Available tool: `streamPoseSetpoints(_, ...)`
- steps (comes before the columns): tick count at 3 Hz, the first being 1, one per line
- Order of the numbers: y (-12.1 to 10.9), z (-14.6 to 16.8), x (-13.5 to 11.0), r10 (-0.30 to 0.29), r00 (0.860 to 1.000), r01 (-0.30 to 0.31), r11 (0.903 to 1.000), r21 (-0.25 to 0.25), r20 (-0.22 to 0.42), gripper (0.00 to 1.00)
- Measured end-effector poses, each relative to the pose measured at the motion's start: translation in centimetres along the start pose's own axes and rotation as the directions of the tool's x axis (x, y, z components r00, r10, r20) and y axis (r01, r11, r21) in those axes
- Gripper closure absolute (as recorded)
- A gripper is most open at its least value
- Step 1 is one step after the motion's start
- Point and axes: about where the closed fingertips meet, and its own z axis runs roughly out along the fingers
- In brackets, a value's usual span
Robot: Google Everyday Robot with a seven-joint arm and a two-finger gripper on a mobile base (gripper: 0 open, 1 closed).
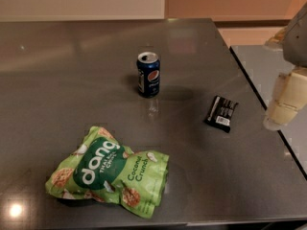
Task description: Pick rxbar chocolate
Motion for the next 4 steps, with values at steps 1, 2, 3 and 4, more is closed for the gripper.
streamPoseSetpoints(1, -1.8, 2.5, 0.0, -0.077, 0.997, 0.079, 0.9932, -0.086, 0.024, 0.00)
streamPoseSetpoints(2, -3.9, 4.6, 0.2, -0.140, 0.989, 0.145, 0.9796, -0.139, 0.046, 0.00)
streamPoseSetpoints(3, -5.7, 6.6, 0.2, -0.209, 0.976, 0.218, 0.9603, -0.174, 0.068, 0.00)
streamPoseSetpoints(4, -6.1, 8.8, -0.1, -0.312, 0.948, 0.320, 0.9244, -0.208, 0.068, 0.00)
